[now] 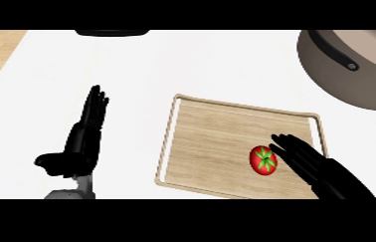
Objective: Pick the tomato from the tray and place it in the pot
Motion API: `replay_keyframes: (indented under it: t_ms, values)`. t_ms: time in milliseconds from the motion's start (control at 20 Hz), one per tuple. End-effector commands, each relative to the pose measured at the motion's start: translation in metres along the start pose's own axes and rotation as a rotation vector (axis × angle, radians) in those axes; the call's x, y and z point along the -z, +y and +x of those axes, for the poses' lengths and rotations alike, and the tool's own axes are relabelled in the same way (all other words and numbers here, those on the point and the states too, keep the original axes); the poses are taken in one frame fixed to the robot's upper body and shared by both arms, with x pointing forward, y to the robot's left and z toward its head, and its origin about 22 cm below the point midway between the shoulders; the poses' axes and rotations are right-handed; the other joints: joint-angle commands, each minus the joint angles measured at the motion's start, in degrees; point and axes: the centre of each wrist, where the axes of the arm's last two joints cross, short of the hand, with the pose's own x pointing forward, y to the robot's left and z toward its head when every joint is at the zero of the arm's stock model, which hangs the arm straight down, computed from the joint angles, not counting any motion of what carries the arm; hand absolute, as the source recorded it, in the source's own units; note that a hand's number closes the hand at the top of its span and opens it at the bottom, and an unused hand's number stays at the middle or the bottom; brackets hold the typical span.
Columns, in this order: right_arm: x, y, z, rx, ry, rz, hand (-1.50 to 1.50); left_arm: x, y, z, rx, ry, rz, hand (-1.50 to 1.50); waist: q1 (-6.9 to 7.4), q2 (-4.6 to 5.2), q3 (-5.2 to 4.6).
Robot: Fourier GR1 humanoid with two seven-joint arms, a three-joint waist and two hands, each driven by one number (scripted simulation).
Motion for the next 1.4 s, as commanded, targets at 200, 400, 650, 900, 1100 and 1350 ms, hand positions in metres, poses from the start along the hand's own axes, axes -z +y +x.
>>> replay_keyframes:
  t_ms: [200, 400, 650, 900, 1100, 1350]
  values:
    - [0.028, 0.018, -0.002, -0.012, 0.009, 0.0, -1.5, -0.015, 0.012, -0.005, 0.01, 0.004, 0.004, 0.0, 0.06, -0.02, 0.0]
    - [0.037, 0.042, -0.017, -0.016, 0.002, 0.007, -1.5, -0.005, 0.008, 0.0, 0.002, -0.007, 0.003, 0.0, 0.03, 0.0, 0.01]
    - [0.023, 0.029, -0.014, -0.005, 0.026, 0.018, -1.5, -0.012, -0.003, -0.01, -0.01, 0.006, 0.003, 0.0, -0.09, -0.02, 0.0]
    - [0.025, 0.042, -0.018, -0.112, -0.059, -0.099, 1.5, -0.009, 0.023, 0.003, 0.001, -0.01, -0.003, 0.0, -0.07, -0.05, 0.02]
    - [0.039, 0.049, -0.015, -0.094, -0.081, -0.184, 1.5, 0.001, -0.002, 0.007, 0.003, -0.001, 0.001, 0.0, -0.11, -0.02, 0.01]
    - [0.058, 0.04, -0.021, -0.101, -0.11, -0.2, 1.5, -0.006, 0.006, -0.012, -0.007, 0.006, -0.015, 0.0, 0.02, 0.01, 0.0]
